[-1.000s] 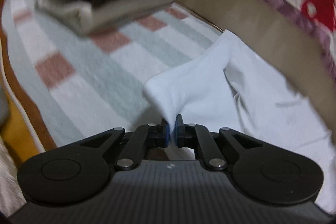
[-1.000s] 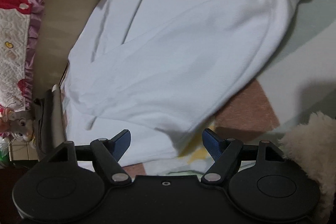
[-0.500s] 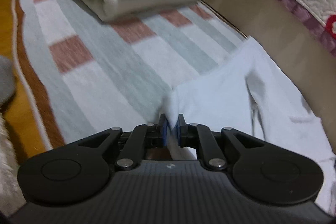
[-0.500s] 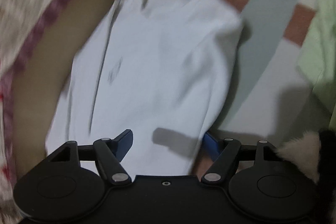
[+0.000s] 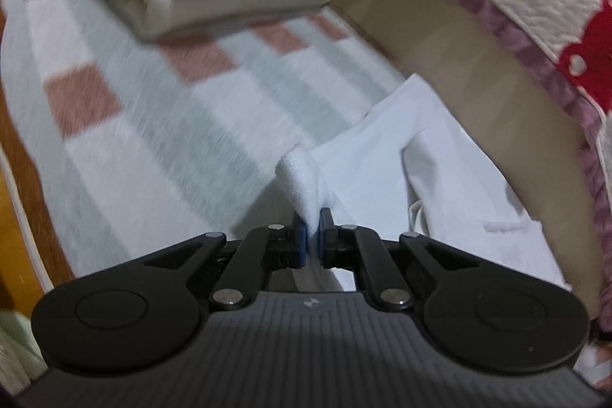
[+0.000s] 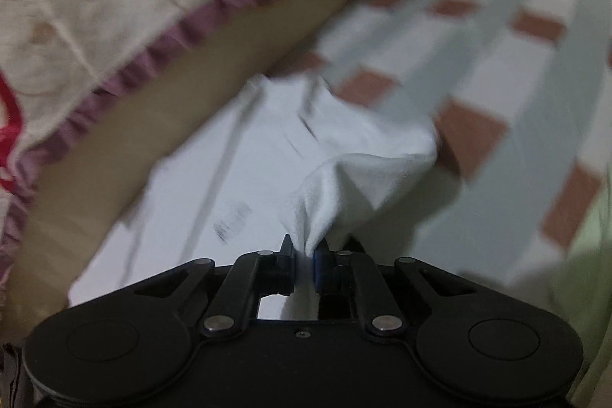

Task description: Fold clothes

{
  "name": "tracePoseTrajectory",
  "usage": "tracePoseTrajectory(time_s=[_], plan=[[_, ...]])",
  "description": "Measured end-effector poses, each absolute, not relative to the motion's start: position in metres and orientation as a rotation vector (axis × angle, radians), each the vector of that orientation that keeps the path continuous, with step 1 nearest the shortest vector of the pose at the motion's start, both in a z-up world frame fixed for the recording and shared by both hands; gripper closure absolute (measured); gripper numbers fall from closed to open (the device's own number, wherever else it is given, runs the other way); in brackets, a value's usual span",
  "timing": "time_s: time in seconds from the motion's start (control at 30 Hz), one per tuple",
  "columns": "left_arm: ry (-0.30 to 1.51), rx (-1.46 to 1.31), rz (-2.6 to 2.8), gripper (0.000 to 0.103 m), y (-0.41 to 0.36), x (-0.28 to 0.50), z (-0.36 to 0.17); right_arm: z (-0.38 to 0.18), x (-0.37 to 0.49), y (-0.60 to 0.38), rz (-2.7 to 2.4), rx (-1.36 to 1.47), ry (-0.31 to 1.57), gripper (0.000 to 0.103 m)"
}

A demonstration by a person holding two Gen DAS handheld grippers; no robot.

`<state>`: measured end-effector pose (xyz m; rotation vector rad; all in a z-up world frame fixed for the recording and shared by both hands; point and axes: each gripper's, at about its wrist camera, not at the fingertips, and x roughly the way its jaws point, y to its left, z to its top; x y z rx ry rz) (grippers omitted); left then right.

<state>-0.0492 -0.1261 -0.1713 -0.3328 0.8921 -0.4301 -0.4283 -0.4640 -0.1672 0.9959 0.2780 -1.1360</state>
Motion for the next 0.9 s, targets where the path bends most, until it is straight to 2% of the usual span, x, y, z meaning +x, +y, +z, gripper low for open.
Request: tracePoseTrajectory(time_s=[0.13, 0.23, 0.27, 0.3, 0.33, 0.37, 0.43, 0.47, 0.5, 0.57, 0.63, 0.67, 0.7, 0.73, 0.77, 0.8, 0.83, 0.87, 0.9], plan=[[0.928, -0.326, -0.406, 0.097, -0.125, -0.047, -0.174, -0.172, -0.436, -0.468, -1.139, 1.07, 0.3, 0.091], [1.001, -0.381, -0.375, 0.097, -0.117, -0.042, -0.187, -0.187, -0.444, -0.47, -1.154, 1.182, 0.332, 0.083], [1.018, -0.386, -0.367, 0.097, -0.115, -0.041, -0.191, -0.191, -0.447, -0.471, -1.158, 1.22, 0.343, 0.077], [1.029, -0.39, -0.361, 0.097, -0.114, -0.04, -0.193, -0.196, -0.449, -0.47, -1.161, 1.268, 0.341, 0.059], [1.037, -0.398, -0.356, 0.097, -0.113, -0.04, -0.195, -0.201, -0.45, -0.468, -1.154, 1.308, 0.335, 0.046], [1.038, -0.399, -0.353, 0.097, -0.113, -0.04, -0.196, -0.205, -0.45, -0.467, -1.145, 1.348, 0.329, 0.045], [1.005, -0.379, -0.355, 0.097, -0.115, -0.043, -0.191, -0.205, -0.448, -0.463, -1.13, 1.327, 0.327, 0.048], [0.976, -0.363, -0.359, 0.097, -0.116, -0.046, -0.187, -0.205, -0.444, -0.463, -1.116, 1.287, 0.345, 0.06], [0.946, -0.342, -0.364, 0.098, -0.117, -0.05, -0.181, -0.2, -0.44, -0.46, -1.102, 1.228, 0.349, 0.093], [0.911, -0.297, -0.361, 0.098, -0.115, -0.059, -0.171, -0.188, -0.434, -0.455, -1.072, 1.106, 0.353, 0.093], [0.95, -0.274, -0.313, 0.097, -0.112, -0.054, -0.174, -0.162, -0.426, -0.437, -1.06, 0.858, 0.338, 0.095], [0.969, -0.263, -0.289, 0.096, -0.11, -0.051, -0.176, -0.161, -0.423, -0.435, -1.072, 0.829, 0.376, 0.095], [0.988, -0.251, -0.265, 0.091, -0.109, -0.049, -0.178, -0.162, -0.419, -0.435, -1.086, 0.809, 0.418, 0.094], [1.007, -0.24, -0.241, 0.087, -0.107, -0.046, -0.179, -0.173, -0.422, -0.442, -1.106, 0.886, 0.46, 0.094], [0.996, -0.223, -0.219, 0.086, -0.107, -0.046, -0.177, -0.186, -0.426, -0.45, -1.126, 0.973, 0.501, 0.093], [0.958, -0.203, -0.199, 0.086, -0.107, -0.047, -0.171, -0.192, -0.43, -0.455, -1.136, 1.026, 0.501, 0.089], [0.909, -0.181, -0.197, 0.084, -0.109, -0.05, -0.163, -0.197, -0.434, -0.459, -1.146, 1.077, 0.495, 0.092], [0.854, -0.162, -0.225, 0.081, -0.115, -0.053, -0.154, -0.203, -0.439, -0.463, -1.155, 1.127, 0.489, 0.09], [0.802, -0.15, -0.265, 0.074, -0.124, -0.055, -0.145, -0.202, -0.438, -0.463, -1.155, 1.122, 0.495, 0.085]])
